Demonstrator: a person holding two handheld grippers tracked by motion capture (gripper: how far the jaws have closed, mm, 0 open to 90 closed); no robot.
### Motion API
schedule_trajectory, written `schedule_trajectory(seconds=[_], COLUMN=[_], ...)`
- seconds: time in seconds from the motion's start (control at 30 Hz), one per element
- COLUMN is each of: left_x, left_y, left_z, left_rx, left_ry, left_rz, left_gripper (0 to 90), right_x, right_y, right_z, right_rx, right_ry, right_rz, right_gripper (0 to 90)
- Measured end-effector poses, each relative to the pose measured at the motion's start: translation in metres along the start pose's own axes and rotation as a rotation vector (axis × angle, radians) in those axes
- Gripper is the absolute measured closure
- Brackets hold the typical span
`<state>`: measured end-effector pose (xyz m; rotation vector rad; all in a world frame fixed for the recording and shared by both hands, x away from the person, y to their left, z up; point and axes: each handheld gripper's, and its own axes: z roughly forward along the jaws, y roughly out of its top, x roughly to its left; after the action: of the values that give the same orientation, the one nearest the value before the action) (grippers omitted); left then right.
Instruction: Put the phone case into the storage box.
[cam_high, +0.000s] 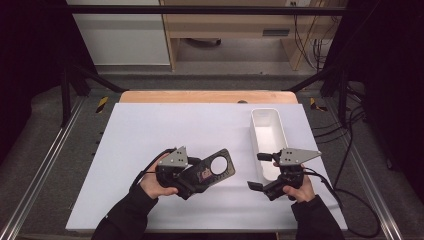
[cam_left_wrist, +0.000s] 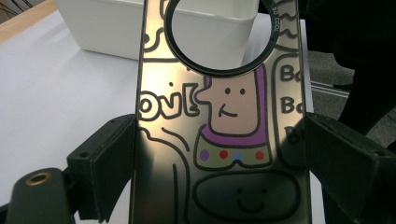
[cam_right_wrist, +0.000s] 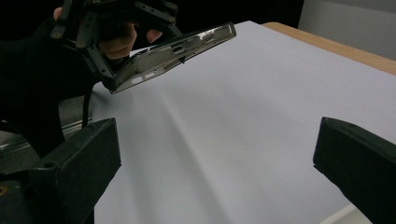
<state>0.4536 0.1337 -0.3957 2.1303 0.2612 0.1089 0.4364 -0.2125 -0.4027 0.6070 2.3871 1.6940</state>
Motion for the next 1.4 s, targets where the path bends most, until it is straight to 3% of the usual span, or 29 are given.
schedule_trajectory(seconds=[0.53, 0.97, 1.4], left_x=[-0.001, -0.003, -0.004], left_y=[0.007, 0.007, 0.003], left_z=[0.005, 0.01, 0.021], left_rx=[-0.01, 0.045, 0.116], left_ry=[-0.052, -0.106, -0.153], left_rz=[0.03, 0.059, 0.067], left_gripper=[11.6, 11.6, 11.6], right_x=[0.004, 0.012, 0.015], right_y=[0.004, 0.012, 0.011], right_z=[0.011, 0.022, 0.037], right_rx=[0.041, 0.101, 0.155], right_ry=[0.059, 0.113, 0.148], right_rz=[-0.032, -0.091, -0.11], right_gripper=[1.5, 1.7, 2.3])
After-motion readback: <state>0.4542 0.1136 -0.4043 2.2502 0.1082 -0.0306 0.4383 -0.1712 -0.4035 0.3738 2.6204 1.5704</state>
